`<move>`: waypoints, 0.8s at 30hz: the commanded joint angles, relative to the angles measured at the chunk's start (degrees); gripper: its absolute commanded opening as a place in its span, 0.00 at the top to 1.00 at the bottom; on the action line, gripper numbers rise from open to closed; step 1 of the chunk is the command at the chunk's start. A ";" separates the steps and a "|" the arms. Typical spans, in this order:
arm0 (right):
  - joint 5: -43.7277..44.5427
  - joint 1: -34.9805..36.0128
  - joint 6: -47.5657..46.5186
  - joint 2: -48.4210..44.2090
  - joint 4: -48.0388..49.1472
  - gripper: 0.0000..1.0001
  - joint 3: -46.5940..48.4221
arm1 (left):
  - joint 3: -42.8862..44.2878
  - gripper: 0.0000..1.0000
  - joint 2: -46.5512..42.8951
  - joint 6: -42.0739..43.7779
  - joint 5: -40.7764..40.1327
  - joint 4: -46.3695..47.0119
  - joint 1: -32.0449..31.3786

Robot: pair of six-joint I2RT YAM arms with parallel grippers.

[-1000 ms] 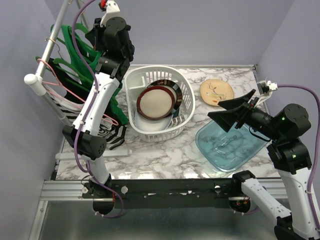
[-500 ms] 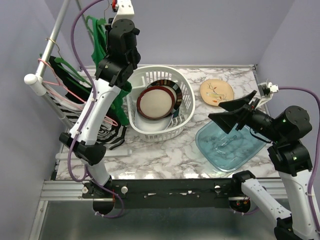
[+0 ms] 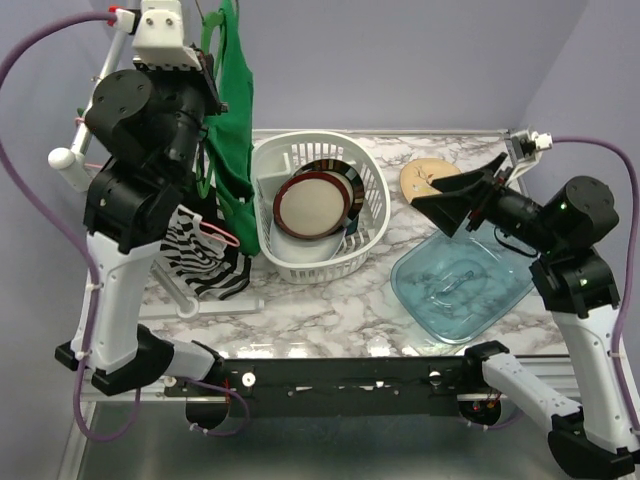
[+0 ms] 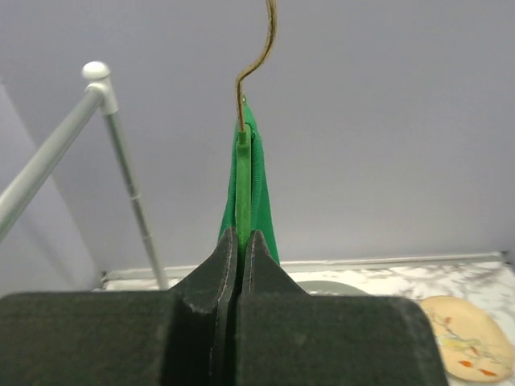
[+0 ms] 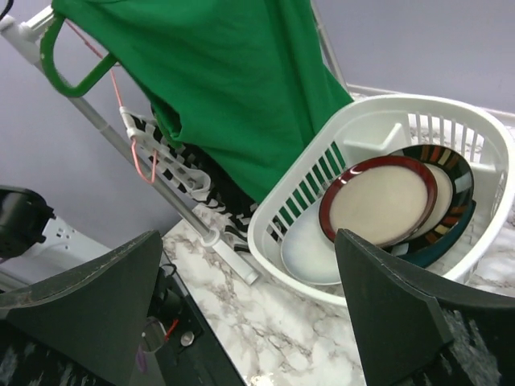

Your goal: Remove the tank top from the hanger

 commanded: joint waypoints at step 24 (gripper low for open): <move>18.65 24.39 2.86 34.73 7.85 0.16 38.63 | -18.40 1.00 -23.09 -15.33 40.89 1.50 -0.21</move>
